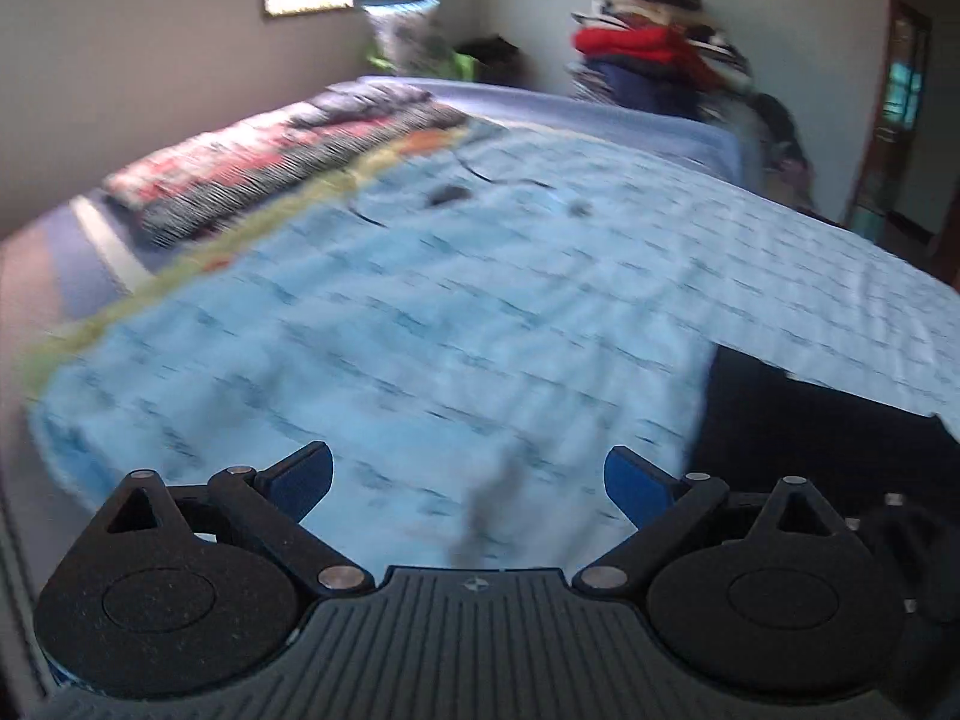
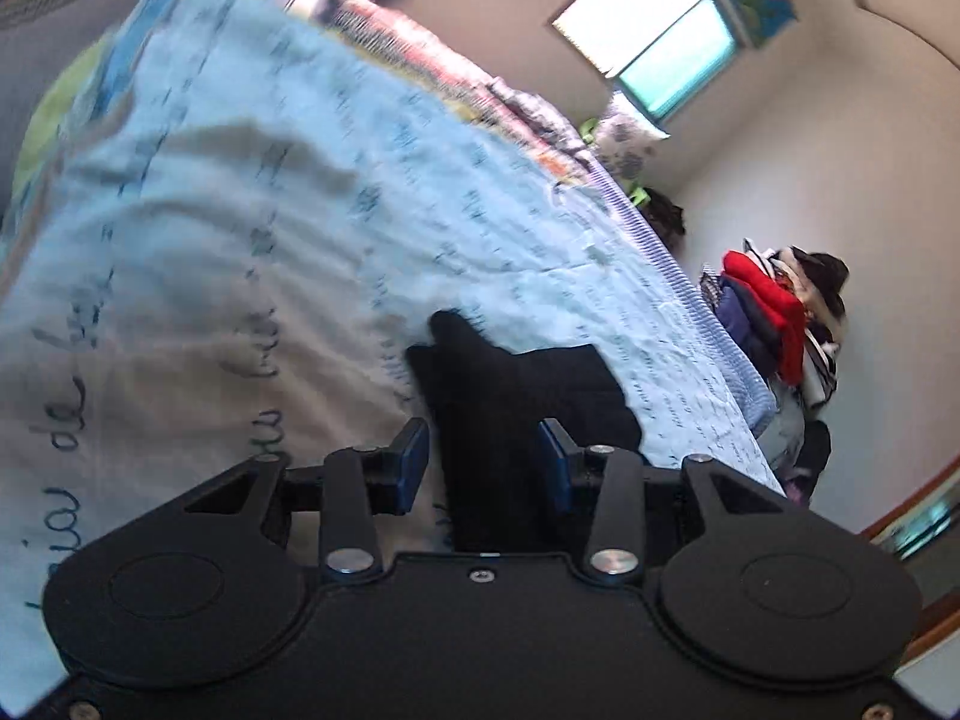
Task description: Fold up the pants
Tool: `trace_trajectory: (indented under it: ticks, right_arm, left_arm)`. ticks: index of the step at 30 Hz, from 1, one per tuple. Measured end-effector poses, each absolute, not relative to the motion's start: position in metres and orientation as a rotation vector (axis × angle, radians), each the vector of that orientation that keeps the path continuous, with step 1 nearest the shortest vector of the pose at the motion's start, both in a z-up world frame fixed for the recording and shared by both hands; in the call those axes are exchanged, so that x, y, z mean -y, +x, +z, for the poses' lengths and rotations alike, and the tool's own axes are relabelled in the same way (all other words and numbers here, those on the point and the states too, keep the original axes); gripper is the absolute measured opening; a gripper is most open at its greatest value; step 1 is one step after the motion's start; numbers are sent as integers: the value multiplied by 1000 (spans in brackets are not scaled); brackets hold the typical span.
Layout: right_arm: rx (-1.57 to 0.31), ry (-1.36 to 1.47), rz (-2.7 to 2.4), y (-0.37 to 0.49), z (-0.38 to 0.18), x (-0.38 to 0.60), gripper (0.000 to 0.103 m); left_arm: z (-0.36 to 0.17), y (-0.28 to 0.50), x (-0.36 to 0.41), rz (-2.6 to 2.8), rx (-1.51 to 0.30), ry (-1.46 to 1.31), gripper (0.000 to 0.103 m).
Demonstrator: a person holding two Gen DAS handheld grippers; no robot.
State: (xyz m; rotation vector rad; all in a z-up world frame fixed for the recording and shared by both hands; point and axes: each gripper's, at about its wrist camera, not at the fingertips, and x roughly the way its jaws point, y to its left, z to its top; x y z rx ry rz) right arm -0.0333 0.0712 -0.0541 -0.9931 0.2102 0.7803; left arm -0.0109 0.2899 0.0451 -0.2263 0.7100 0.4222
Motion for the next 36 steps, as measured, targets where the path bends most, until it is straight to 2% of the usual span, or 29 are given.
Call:
trace_trajectory:
  ticks: [3, 5, 7, 10, 13, 17, 19, 21, 23, 24, 26, 27, 29, 32, 36]
  right_arm:
    - [-181, -1046, 749, -32, -61, -78, 40]
    - [-184, -1028, 740, -26, -59, -82, 35]
    - [-208, -976, 752, -20, -57, -83, 18]
    - [-194, -879, 751, -18, -47, -75, 11]
    - [-222, -717, 784, -7, -27, -58, 10]
    - [-284, -510, 834, 12, 2, -28, 9]
    - [-315, -423, 847, 20, 11, -16, 10]
    - [-340, -366, 855, 26, 14, -8, 9]
    - [-355, -350, 863, 27, 11, -6, 9]
    - [-360, -348, 869, 26, 8, -5, 9]
    - [-390, -338, 885, 26, 5, -6, 10]
    - [-412, -315, 903, 27, 6, -5, 10]
    - [-429, -187, 958, 29, 16, 16, 10]
    - [-485, 2, 921, 49, 26, 43, 10]
    - [-498, -162, 749, 68, 16, 25, 15]
  left_arm:
    - [15, 22, -281, 276, -761, -346, 98]
    - [-3, 43, -283, 218, -814, -443, 97]
    - [-22, 60, -291, 165, -838, -572, 97]
    - [-45, 79, -302, 67, -857, -759, 98]
    - [-57, 98, -307, 12, -862, -857, 102]
    - [-60, 118, -311, -46, -826, -969, 101]
    - [-63, 129, -312, -105, -815, -1040, 97]
    - [-69, 141, -309, -169, -822, -1102, 85]
    - [-78, 154, -304, -207, -859, -1151, 56]
    - [-82, 157, -301, -208, -874, -1166, 50]
    - [-84, 160, -298, -171, -884, -1140, 30]
    - [-83, 159, -297, -154, -887, -1117, 24]
    - [-81, 157, -298, -149, -879, -1095, 20]
    - [-71, 152, -292, -135, -852, -1006, 20]
    - [-45, 143, -268, -66, -811, -838, 20]
